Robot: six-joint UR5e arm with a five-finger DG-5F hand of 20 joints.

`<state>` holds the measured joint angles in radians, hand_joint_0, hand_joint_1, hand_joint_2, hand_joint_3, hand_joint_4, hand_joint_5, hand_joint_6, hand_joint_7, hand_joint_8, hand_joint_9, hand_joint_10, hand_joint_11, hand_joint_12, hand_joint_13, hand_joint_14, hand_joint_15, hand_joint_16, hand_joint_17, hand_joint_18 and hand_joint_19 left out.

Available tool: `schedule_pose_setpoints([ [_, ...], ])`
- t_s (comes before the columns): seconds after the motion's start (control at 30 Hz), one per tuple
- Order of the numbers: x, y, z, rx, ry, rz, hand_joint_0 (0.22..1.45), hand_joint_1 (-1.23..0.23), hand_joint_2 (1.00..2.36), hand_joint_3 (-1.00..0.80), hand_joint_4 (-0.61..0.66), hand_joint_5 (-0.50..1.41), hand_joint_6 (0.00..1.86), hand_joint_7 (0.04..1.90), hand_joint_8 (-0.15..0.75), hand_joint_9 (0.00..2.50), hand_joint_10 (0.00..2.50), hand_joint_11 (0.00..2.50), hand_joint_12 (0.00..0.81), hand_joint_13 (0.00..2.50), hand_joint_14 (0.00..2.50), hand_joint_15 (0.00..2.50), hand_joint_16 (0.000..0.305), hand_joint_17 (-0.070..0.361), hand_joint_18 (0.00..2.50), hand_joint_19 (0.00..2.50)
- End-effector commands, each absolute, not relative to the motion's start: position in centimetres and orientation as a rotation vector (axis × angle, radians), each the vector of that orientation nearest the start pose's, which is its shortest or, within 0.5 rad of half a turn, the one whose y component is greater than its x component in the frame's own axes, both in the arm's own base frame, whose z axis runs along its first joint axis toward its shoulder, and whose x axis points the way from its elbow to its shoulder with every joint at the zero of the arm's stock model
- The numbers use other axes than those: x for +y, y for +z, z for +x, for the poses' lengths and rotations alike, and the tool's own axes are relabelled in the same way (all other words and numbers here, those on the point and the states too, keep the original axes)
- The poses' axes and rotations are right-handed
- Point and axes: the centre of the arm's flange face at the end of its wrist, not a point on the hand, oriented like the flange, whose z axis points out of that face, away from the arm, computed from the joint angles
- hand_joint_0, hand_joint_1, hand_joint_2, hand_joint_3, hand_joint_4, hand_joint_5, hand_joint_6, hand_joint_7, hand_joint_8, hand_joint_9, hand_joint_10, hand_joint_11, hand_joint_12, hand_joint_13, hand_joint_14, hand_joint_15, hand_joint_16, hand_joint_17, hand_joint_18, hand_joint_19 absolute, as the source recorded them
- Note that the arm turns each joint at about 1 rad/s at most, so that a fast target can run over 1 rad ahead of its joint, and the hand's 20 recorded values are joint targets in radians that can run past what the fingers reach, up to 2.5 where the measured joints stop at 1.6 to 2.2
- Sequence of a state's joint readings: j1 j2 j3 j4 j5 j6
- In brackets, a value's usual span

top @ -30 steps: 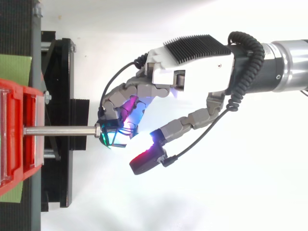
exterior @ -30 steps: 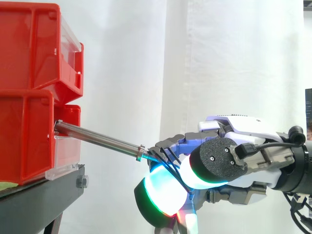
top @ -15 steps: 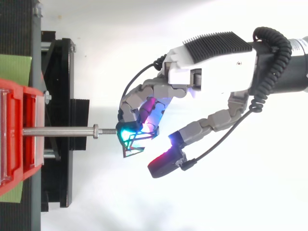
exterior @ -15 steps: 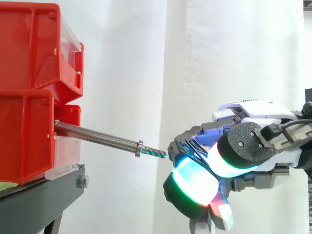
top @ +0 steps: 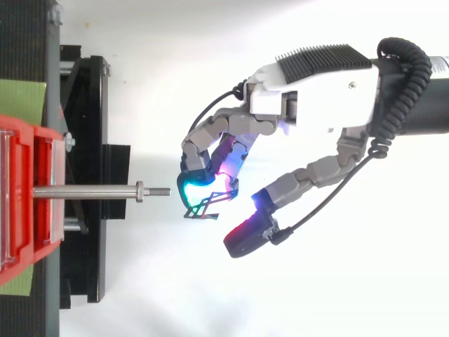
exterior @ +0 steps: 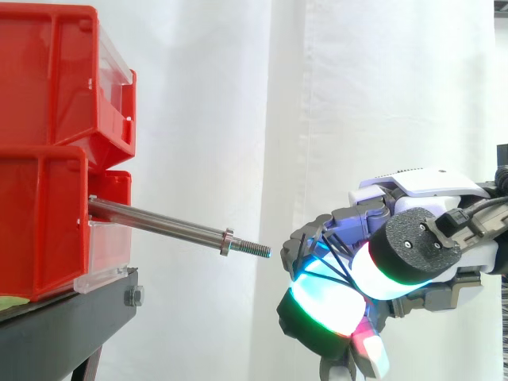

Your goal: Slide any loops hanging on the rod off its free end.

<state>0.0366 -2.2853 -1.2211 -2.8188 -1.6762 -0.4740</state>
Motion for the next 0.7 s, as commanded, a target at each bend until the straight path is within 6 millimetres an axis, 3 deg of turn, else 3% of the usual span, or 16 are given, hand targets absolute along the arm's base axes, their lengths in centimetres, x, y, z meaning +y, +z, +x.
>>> schedule_pose_setpoints([
  [0.0, -9.5, 24.4, 74.3, 1.499, 0.953, 0.797, 0.65, -0.83, 1.01, -0.29, 0.12, -0.16, 0.90, 1.13, 0.332, 0.96, 0.01, 0.47, 0.368, 0.90, 0.01, 0.32, 0.047, 0.107, 0.81, 0.44],
  [0.17, -9.3, 25.5, 74.0, 1.497, 0.939, 0.814, 0.66, -0.83, 1.01, -0.33, 0.11, -0.16, 0.90, 1.14, 0.327, 0.94, 0.02, 0.47, 0.368, 0.89, 0.01, 0.32, 0.048, 0.107, 0.82, 0.44],
  [0.67, -7.7, 25.4, 73.8, 1.508, 0.954, 0.868, 0.68, -0.88, 1.01, -0.40, 0.12, -0.18, 0.91, 1.10, 0.320, 0.91, 0.02, 0.47, 0.366, 0.87, 0.01, 0.32, 0.048, 0.107, 0.82, 0.44],
])
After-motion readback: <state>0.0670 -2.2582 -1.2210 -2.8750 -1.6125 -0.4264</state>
